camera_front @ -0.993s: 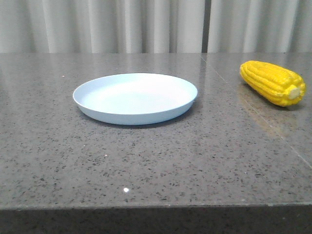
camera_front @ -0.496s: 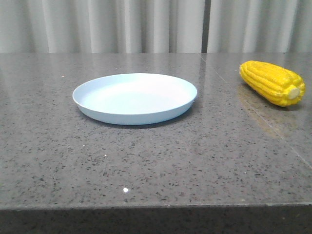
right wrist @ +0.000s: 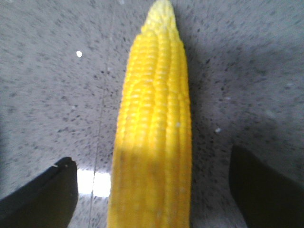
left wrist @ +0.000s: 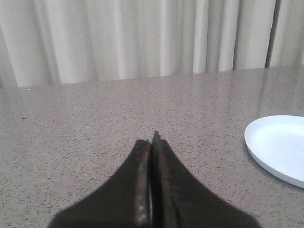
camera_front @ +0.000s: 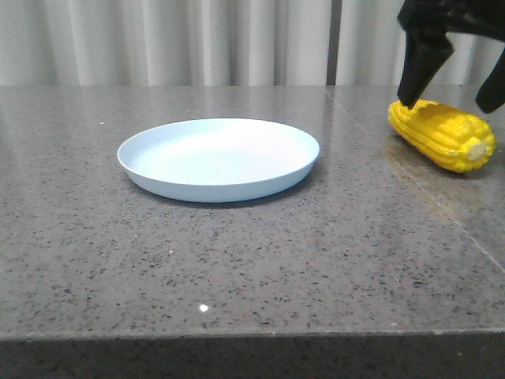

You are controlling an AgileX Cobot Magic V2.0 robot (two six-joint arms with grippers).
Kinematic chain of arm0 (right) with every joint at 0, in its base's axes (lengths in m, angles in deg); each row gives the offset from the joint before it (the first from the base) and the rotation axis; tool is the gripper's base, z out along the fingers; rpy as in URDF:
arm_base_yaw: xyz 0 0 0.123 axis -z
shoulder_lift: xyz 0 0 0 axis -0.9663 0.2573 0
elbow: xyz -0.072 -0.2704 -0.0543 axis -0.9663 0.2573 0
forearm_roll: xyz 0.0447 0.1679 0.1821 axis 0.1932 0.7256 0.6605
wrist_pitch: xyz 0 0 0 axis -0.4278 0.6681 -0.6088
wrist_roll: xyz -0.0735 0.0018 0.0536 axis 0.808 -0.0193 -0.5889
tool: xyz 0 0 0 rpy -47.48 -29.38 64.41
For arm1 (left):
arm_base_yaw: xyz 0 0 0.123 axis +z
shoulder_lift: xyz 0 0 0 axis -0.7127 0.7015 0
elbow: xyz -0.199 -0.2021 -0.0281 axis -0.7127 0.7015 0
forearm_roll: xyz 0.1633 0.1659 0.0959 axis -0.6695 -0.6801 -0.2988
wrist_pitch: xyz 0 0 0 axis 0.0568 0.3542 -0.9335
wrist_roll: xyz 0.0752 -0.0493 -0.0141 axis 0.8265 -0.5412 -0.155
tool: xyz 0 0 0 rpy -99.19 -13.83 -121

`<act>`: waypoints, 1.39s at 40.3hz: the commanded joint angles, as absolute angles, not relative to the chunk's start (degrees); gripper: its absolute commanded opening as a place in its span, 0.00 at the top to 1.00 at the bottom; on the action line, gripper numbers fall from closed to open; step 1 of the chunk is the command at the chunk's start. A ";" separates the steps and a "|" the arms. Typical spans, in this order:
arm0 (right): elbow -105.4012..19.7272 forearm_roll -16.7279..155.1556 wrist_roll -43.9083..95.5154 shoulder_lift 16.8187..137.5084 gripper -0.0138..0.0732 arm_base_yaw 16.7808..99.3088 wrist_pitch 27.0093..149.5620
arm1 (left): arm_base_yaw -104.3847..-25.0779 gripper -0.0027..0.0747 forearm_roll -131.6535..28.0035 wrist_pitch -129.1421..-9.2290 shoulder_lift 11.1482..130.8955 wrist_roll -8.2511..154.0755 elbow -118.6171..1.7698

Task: Place corn on plate with both arms
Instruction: 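Lower the right gripper over the yellow corn cob and grasp it, then lift the corn and carry it over the plate with the right gripper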

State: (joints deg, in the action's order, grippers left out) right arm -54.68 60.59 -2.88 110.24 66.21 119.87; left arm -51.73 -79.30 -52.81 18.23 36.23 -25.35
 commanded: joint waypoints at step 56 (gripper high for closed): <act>-78.27 49.50 -33.53 119.73 0.71 37.10 130.71 | -52.14 0.99 -79.20 -57.44 18.88 36.07 -26.81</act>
State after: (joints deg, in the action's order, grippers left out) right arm -75.95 51.42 -31.00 120.81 38.14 133.60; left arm -51.73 -79.30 -52.81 18.23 36.23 -25.35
